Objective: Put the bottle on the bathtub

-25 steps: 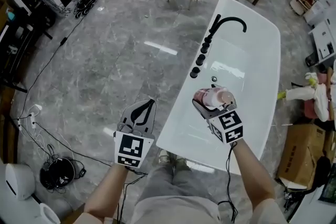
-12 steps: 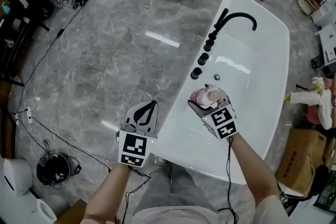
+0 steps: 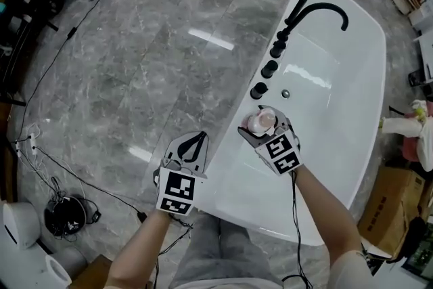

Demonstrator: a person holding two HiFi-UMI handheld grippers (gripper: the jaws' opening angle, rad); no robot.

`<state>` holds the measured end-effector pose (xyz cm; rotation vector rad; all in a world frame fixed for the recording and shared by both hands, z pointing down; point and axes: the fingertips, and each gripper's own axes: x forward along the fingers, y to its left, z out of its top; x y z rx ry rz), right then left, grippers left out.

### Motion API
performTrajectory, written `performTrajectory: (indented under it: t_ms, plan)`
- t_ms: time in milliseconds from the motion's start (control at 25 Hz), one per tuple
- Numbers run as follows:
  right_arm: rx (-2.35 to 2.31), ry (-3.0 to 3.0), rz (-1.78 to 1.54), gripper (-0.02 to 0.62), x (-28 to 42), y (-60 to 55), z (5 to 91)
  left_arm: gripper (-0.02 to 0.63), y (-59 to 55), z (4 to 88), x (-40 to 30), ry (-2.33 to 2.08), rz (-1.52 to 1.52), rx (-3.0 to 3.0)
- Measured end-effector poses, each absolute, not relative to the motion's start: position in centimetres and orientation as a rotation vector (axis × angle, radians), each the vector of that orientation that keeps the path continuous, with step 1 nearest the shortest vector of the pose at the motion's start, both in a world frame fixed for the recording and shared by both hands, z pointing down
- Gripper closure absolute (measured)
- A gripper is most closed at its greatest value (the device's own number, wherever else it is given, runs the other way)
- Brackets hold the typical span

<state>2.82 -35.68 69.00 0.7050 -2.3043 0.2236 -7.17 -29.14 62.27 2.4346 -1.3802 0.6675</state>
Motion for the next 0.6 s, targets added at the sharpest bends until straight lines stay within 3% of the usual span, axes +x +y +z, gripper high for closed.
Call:
performTrajectory:
  t_ms: [600]
  plan:
    - [0.657,-2.28,0.226,0.222,2.0,-35.5,77.2,0.584,-29.4,69.9,-7.1,-1.322,0.707,2.401]
